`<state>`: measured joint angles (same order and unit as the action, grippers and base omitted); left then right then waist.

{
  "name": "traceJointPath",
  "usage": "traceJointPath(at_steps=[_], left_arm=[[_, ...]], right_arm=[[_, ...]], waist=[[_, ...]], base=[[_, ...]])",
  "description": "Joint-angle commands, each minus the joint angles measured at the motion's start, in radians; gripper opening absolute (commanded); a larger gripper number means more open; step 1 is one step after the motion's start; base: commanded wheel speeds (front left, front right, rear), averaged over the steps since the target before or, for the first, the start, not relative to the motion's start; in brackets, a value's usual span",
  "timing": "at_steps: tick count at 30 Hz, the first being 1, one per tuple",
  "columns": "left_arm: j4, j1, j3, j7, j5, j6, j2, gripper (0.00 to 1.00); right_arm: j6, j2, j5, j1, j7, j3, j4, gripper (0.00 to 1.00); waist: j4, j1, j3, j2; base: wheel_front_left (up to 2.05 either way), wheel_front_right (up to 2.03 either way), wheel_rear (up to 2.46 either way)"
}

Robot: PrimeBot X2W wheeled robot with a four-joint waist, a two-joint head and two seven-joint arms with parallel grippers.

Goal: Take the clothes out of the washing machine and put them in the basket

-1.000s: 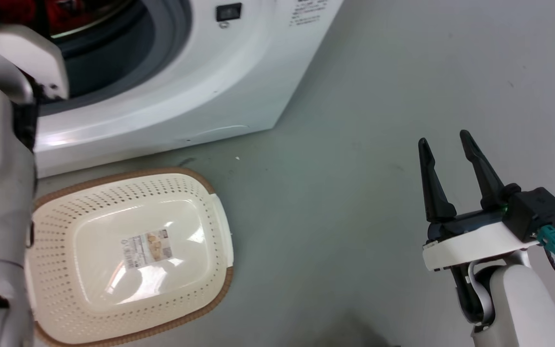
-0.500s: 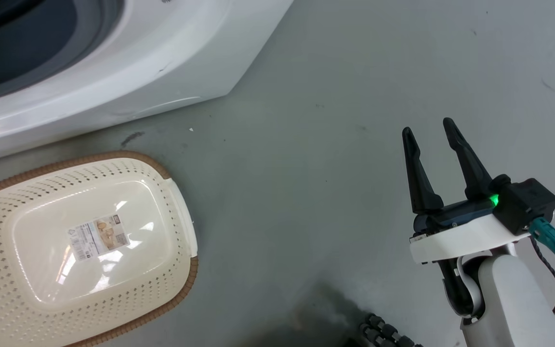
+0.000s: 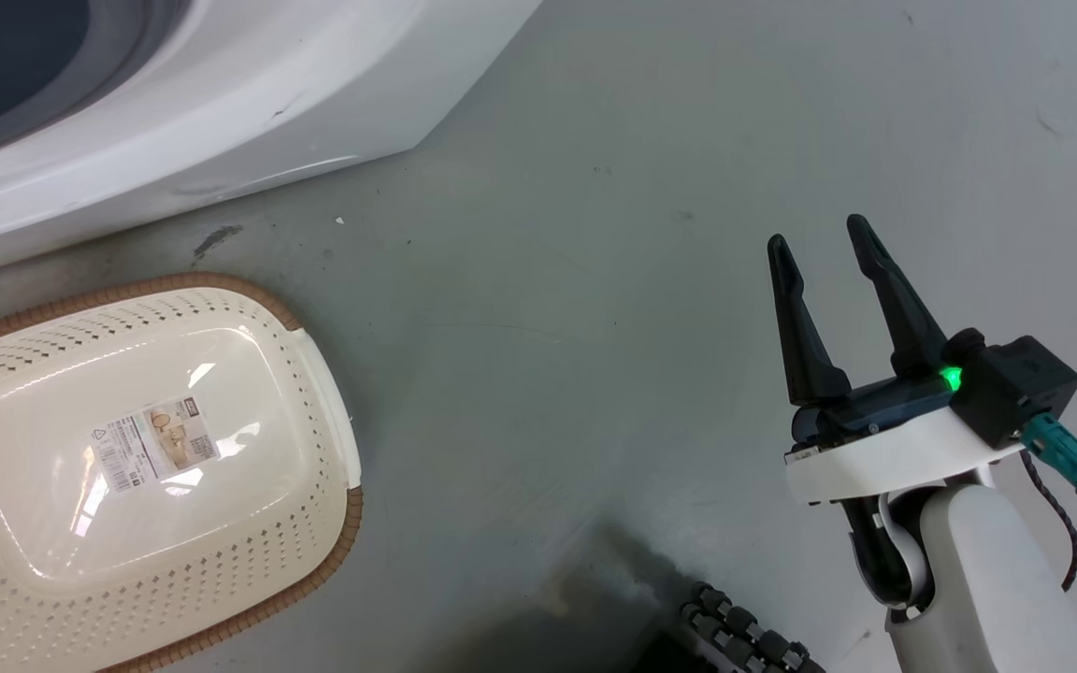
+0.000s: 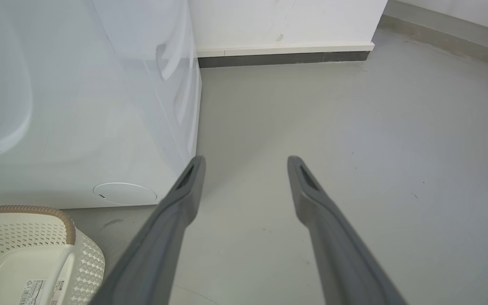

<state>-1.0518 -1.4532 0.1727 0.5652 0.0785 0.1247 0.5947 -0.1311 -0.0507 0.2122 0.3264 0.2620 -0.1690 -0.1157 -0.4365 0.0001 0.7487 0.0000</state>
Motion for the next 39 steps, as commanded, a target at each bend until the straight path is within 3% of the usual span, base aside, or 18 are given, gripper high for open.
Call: traceJointPath(at_steps=[1, 2, 3, 4, 9, 18, 34, 39], left_arm=[[-0.001, 0.010, -0.004, 0.030, 0.011, -0.002, 0.003, 1.00], [0.004, 0.014, -0.006, 0.040, 0.015, -0.006, 0.002, 0.47], [0.020, 0.017, -0.005, 0.036, 0.015, -0.011, 0.005, 0.05], [0.037, 0.021, -0.004, 0.028, 0.014, -0.016, 0.008, 0.00], [0.121, 0.046, -0.008, -0.050, 0.012, -0.058, 0.021, 0.00], [0.218, 0.140, -0.032, -0.286, 0.035, -0.116, 0.013, 0.00], [0.087, 0.450, -0.087, -0.739, 0.153, -0.124, -0.106, 0.00], [0.076, 0.521, -0.107, -0.815, 0.185, -0.119, -0.143, 0.00]], right_arm=[[0.001, 0.001, 0.010, 0.015, 0.004, -0.003, 0.003, 1.00], [0.001, 0.001, 0.011, 0.017, 0.003, -0.004, 0.002, 1.00], [0.001, 0.001, 0.011, 0.020, 0.003, -0.006, 0.001, 1.00], [0.001, 0.001, 0.013, 0.022, 0.003, -0.008, 0.001, 1.00], [0.001, 0.001, 0.019, 0.022, 0.003, -0.009, -0.002, 1.00], [0.001, 0.001, 0.016, 0.017, 0.004, 0.001, -0.021, 1.00], [0.001, 0.000, -0.035, -0.081, -0.008, 0.027, -0.067, 1.00], [0.001, 0.001, -0.056, -0.127, -0.038, 0.044, -0.061, 1.00]], waist=[[-0.001, -0.0001, 0.004, 0.0000], [-0.002, -0.0001, 0.005, 0.0000], [-0.004, -0.0001, 0.006, 0.0000], [-0.005, -0.0001, 0.008, 0.0000], [-0.011, -0.0001, 0.005, 0.0000], [-0.011, -0.0001, -0.054, 0.0000], [0.036, -0.0001, -0.367, 0.0000], [0.069, -0.0001, -0.462, 0.0000]], base=[[0.00, 0.00, 0.00], [0.00, 0.00, 0.00], [0.00, 0.00, 0.00], [0.00, 0.00, 0.00], [0.00, 0.00, 0.00], [0.00, 0.00, 0.00], [0.00, 0.00, 0.00], [0.00, 0.00, 0.00]])
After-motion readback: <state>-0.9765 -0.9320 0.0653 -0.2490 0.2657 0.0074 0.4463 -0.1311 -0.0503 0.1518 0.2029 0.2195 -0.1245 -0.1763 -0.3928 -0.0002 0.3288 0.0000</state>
